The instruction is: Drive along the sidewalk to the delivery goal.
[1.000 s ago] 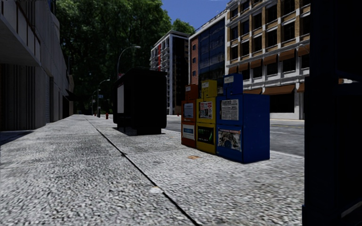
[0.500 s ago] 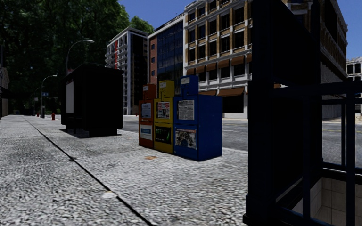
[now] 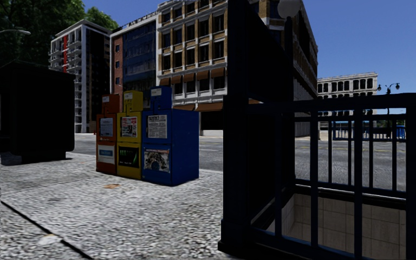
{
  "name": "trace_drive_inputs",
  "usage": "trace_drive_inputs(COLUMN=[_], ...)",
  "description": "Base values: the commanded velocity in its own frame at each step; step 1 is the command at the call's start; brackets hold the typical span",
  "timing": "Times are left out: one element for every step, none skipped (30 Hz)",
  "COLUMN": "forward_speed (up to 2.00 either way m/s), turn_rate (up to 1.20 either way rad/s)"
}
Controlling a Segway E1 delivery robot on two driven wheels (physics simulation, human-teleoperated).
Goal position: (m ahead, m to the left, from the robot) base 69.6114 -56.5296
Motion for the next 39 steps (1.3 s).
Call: trace_drive_inputs(forward_speed=[0.00, 0.00, 0.00, 0.00, 0.00, 0.00, 0.00, 0.00, 0.00, 0.00, 0.00, 0.00, 0.00, 0.00, 0.00, 0.00, 0.00, 0.00, 0.00, 0.00, 0.00, 0.00, 0.00, 0.00, 0.00, 0.00, 0.00, 0.00, 0.00, 0.00, 0.00, 0.00, 0.00, 0.00, 0.00, 0.00, 0.00, 0.00, 0.00], turn_rate=[-0.70, -0.70, -0.70, -0.71, -0.71, -0.71, -0.71, -0.71, -0.71, -0.71, -0.71, -0.71, -0.71, -0.71, -0.71, -0.71, -0.71, -0.71, -0.71, -0.71, -0.71, -0.71, -0.71, -0.71, -0.71, -0.71, -0.71, -0.71, -0.71, -0.71, -0.71, -0.71, -0.71, -0.71, -0.71, -0.71, -0.71, -0.71, -0.73])
